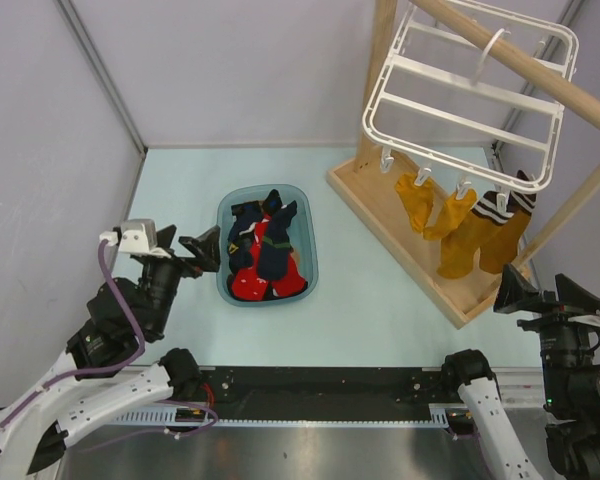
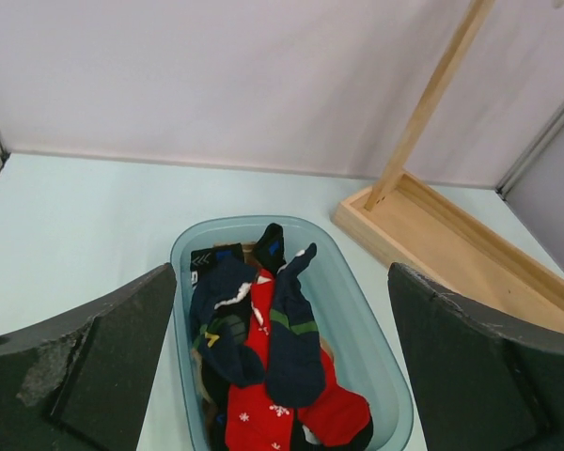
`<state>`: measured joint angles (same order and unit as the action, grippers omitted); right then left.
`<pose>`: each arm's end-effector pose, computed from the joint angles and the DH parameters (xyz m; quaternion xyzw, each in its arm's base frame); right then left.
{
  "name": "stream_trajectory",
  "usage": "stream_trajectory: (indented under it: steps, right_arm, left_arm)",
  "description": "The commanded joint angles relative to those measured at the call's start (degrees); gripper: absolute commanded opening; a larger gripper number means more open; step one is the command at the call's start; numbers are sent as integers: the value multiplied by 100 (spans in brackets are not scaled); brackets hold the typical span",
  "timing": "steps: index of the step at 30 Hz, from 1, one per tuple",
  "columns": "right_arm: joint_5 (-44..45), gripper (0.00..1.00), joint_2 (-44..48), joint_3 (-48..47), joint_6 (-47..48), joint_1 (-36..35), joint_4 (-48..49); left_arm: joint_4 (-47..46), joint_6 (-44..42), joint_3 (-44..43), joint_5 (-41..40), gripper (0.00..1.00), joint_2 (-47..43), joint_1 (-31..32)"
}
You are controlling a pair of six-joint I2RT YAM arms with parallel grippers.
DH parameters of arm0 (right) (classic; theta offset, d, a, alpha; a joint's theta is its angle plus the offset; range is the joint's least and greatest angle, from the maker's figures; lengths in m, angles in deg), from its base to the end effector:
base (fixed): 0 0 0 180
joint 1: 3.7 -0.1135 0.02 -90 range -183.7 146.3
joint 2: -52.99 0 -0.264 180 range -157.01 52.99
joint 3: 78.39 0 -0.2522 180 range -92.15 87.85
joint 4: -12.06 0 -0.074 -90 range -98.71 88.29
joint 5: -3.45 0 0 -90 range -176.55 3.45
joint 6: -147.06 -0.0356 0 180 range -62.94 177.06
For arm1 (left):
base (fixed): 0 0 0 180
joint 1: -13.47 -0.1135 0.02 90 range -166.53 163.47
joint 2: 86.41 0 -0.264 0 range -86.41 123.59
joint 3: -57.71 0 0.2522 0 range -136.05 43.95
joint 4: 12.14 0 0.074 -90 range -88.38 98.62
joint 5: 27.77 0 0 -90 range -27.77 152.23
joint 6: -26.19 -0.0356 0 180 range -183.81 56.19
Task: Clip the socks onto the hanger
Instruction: Reset both arms
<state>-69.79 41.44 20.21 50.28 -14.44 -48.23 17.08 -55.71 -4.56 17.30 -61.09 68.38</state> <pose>-0.0425 -0.0185 0.4211 0.0891 0.6423 0.0220 0.7609 0.0673 -0.0520 0.3914 -0.0226 0.6722 -0.1494 0.7248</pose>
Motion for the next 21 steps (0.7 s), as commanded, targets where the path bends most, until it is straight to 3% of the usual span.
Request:
stream_trajectory:
  steps: [1, 21]
  right_arm:
    - [416, 99, 223, -83, 46, -130, -243]
    - [601, 100, 346, -83, -42, -499, -261]
  left_arm:
    - [449, 227, 26, -262, 100, -176, -16]
    - [888, 544, 61, -78, 100, -300, -16]
